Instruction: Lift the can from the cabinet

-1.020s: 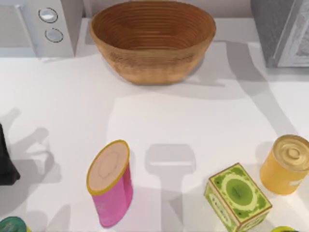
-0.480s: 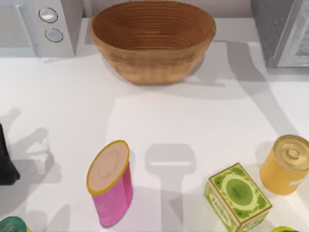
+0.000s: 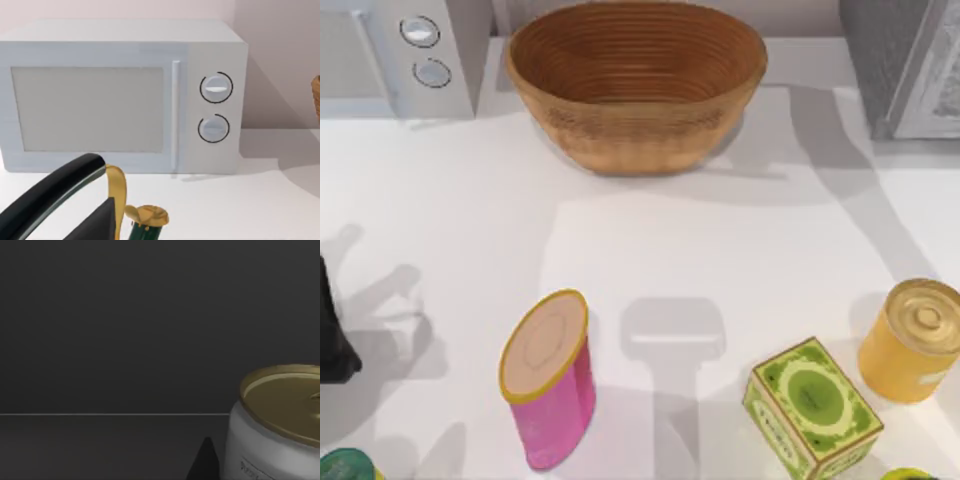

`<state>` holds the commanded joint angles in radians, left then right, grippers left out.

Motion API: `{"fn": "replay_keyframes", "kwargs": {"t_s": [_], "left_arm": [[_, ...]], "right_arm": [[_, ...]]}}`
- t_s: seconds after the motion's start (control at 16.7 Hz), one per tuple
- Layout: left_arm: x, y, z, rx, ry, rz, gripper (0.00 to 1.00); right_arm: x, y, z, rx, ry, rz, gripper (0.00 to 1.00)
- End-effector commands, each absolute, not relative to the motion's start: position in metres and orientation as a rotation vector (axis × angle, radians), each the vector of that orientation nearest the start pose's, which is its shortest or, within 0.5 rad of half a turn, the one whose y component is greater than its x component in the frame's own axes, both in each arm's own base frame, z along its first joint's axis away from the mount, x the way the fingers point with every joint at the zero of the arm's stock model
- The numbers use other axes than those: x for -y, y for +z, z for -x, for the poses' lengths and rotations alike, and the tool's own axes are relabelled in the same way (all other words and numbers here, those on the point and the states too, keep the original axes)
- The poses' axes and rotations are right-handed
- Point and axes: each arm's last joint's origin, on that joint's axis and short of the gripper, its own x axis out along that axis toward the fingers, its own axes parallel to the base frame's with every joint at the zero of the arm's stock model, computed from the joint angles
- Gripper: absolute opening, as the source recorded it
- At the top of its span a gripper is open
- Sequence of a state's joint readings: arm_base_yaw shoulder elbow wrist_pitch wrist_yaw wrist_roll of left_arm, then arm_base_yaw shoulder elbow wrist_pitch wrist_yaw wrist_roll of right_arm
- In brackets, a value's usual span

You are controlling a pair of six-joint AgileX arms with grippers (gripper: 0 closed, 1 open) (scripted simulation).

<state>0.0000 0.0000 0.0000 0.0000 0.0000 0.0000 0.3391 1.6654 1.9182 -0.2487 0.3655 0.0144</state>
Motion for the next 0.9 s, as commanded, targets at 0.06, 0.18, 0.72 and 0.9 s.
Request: {"fn": "replay_keyframes", "kwargs": {"t_s": [0.06,0.18,0.72,0.9], "left_arm": [[0.001,0.160,-0.106,0.000,0.000,0.000,1.00],[0.001,0.160,-0.106,0.000,0.000,0.000,1.00],[0.001,0.160,-0.106,0.000,0.000,0.000,1.00],[0.001,0.160,-0.106,0.000,0.000,0.000,1.00]], "right_arm": [[-0.119,0.483,-0.350,0.009,-0.009,-0.001,0.00],[-0.119,0.483,-0.350,0.010,-0.007,-0.002,0.00],[-0.128,0.538,-0.200,0.014,-0.006,-0.006,0.00],[-0.121,0.543,-0.170,0.010,-0.007,-0.002,0.00]]}}
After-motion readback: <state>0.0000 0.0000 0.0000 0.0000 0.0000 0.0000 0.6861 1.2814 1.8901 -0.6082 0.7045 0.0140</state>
